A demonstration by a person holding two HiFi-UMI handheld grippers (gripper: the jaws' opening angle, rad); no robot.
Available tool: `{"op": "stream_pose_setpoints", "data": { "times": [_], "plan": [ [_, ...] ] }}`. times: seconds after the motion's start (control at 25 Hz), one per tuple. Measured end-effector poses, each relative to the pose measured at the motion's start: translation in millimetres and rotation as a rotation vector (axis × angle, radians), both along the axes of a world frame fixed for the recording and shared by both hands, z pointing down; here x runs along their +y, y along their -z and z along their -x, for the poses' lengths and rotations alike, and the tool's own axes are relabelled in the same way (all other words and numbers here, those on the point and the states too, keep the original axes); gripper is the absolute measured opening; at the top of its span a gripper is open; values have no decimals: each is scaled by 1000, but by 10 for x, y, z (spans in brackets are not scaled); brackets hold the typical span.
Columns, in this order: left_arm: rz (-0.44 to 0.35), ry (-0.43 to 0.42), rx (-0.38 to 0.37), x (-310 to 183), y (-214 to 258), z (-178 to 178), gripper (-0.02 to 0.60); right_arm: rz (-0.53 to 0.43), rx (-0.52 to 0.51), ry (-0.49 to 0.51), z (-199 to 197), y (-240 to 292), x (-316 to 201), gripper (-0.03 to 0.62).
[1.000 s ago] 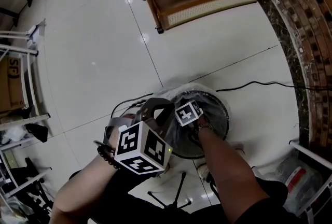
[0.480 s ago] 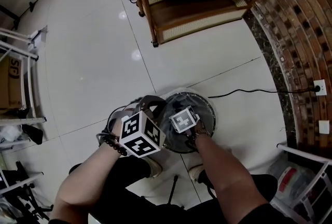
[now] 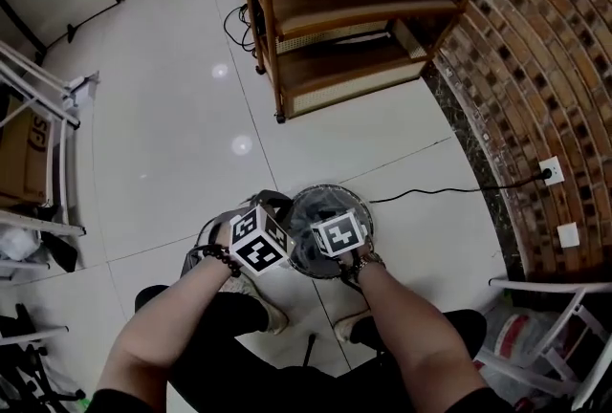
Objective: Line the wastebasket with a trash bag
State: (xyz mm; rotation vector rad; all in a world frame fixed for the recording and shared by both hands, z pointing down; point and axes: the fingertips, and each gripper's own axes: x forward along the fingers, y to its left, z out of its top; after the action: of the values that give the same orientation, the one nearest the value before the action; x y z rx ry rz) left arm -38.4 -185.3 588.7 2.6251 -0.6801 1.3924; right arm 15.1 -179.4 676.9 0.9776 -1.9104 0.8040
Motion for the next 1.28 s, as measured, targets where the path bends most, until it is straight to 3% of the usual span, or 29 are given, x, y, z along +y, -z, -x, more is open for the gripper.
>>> {"op": "stream_pose_setpoints", "data": {
  "times": [0.48,1.28],
  "plan": [
    [-20,43,32,413,223,-204,2,-135,-22,-69,-226,786,263,2],
    [-67,215,243,950,604,-336,2,-335,-122,-157,-354,1486,775,2]
  ]
}}
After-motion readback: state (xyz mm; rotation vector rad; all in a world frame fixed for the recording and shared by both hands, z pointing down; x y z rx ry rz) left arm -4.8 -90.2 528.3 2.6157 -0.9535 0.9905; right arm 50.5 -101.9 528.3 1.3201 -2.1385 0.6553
